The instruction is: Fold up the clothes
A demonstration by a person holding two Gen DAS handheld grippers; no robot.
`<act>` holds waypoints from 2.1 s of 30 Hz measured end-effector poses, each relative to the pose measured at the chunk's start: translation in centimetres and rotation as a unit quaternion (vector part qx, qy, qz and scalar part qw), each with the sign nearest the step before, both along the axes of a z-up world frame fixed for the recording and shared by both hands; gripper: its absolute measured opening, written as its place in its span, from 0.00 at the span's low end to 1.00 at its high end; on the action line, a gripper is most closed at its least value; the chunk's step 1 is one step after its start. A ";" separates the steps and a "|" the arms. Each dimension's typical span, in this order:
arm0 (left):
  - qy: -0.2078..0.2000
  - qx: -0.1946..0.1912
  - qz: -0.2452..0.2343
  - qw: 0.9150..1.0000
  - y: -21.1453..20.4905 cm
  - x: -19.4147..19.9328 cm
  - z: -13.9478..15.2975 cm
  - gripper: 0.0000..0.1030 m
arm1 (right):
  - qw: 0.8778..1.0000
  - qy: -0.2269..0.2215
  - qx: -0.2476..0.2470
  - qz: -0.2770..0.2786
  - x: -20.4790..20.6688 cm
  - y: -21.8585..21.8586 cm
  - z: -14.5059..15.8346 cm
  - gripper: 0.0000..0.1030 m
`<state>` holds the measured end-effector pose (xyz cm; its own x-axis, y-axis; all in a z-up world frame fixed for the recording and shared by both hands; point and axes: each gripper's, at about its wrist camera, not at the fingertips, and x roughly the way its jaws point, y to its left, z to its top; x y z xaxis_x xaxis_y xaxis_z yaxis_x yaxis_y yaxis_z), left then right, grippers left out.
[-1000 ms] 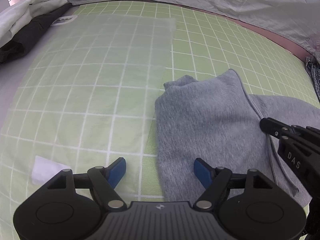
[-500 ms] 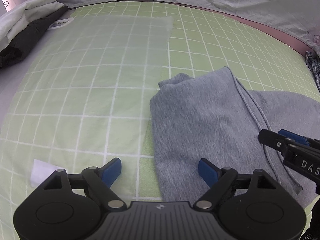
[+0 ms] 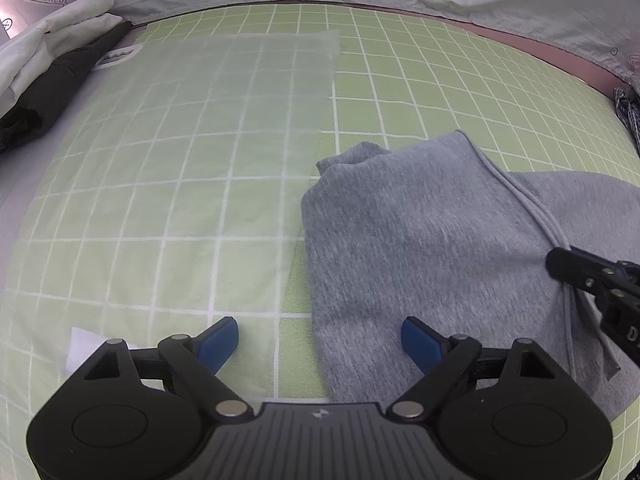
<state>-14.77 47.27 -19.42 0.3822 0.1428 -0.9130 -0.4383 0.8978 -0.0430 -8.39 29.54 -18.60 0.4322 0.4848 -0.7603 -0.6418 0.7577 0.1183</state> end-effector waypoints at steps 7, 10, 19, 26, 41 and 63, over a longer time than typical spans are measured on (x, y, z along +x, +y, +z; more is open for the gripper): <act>-0.018 -0.002 0.006 1.000 0.6 0.0 1.2 0.86 | 0.998 -0.046 -0.022 -0.024 -1.6 -3.0 2.7 0.05; -0.019 0.003 0.002 1.000 0.6 0.9 1.2 0.86 | 0.996 0.035 -0.030 -0.074 0.3 -4.5 -0.2 0.13; 0.006 0.019 -0.023 1.000 -1.5 0.9 0.9 0.86 | 0.994 0.062 -0.011 -0.084 0.0 -5.9 -0.5 0.31; 0.008 0.031 -0.032 0.999 -3.8 -0.9 1.4 0.86 | 0.995 0.013 -0.060 -0.075 -1.9 -5.7 -0.4 0.30; 0.015 0.048 -0.094 0.994 -11.3 -1.0 2.8 0.86 | 0.982 0.003 -0.031 -0.189 -3.0 -15.0 1.7 0.47; 0.077 0.048 0.130 0.987 -16.1 1.1 0.5 1.00 | 0.951 -0.025 -0.063 -0.302 12.9 -39.9 1.1 0.80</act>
<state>-13.66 31.16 -18.92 0.1783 0.3069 -0.9349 -0.6491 0.7508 0.1227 4.49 -10.38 -17.45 0.6395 0.0432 -0.7676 -0.0870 0.9961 -0.0164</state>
